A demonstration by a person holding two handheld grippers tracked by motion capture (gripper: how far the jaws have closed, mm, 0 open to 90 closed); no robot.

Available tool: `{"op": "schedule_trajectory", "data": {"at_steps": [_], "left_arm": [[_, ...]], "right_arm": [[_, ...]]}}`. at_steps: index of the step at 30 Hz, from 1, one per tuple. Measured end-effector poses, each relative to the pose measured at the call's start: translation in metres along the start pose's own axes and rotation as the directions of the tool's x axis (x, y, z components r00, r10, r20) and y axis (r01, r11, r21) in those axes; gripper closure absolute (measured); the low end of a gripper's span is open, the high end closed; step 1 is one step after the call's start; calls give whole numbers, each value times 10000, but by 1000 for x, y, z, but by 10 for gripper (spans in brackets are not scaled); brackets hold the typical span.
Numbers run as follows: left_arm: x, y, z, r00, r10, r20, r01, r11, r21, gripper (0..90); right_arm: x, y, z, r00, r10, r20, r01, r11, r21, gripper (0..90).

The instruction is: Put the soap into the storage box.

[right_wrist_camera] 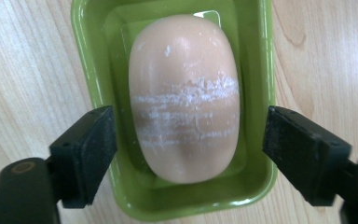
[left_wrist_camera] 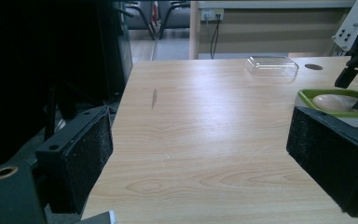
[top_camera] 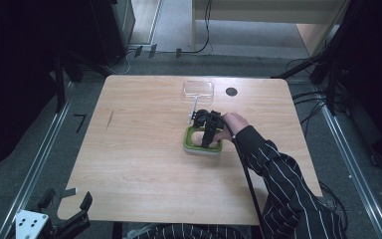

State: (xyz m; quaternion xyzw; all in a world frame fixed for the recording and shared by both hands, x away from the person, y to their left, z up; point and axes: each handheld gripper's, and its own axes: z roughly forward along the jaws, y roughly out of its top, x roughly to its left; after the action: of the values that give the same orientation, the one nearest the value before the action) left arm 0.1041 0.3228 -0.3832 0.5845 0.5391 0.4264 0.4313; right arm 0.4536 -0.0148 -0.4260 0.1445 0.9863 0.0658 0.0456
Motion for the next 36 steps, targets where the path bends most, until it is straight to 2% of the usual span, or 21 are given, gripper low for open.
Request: {"op": "schedule_trajectory", "data": {"at_steps": [4,6,10,11,20,21,28,36], "left_arm": [[-1,0,2,10000,25,23,-25,10000,22,72],[0,0,1,10000,-16,74,16,10000,-2,72],[-2,1,3,9999,35,121,-34,10000,-14,72],[-2,1,4,9999,66,146,-66,10000,11,72],[-1,2,8,9995,44,299,-44,10000,-25,72],[-1,2,9,9994,60,338,-59,10000,-12,72],[-3,4,14,9987,116,487,-118,9999,42,72],[-5,6,20,9977,172,652,-176,9998,49,72]], "right_arm": [[3,-1,-4,9999,153,51,-153,9999,9,134],[5,-3,-8,9991,389,140,-388,9992,-40,104],[6,-8,-12,9986,476,219,-475,9989,-37,84],[8,-11,-14,9974,675,233,-675,9977,-14,77],[10,-28,-22,9930,1057,518,-1060,9944,35,62],[11,-34,-24,9907,1244,560,-1242,9922,-62,62],[12,-53,-28,9850,1597,649,-1600,9871,-2,60],[12,-76,-29,9726,2208,734,-2223,9749,128,60]]}}
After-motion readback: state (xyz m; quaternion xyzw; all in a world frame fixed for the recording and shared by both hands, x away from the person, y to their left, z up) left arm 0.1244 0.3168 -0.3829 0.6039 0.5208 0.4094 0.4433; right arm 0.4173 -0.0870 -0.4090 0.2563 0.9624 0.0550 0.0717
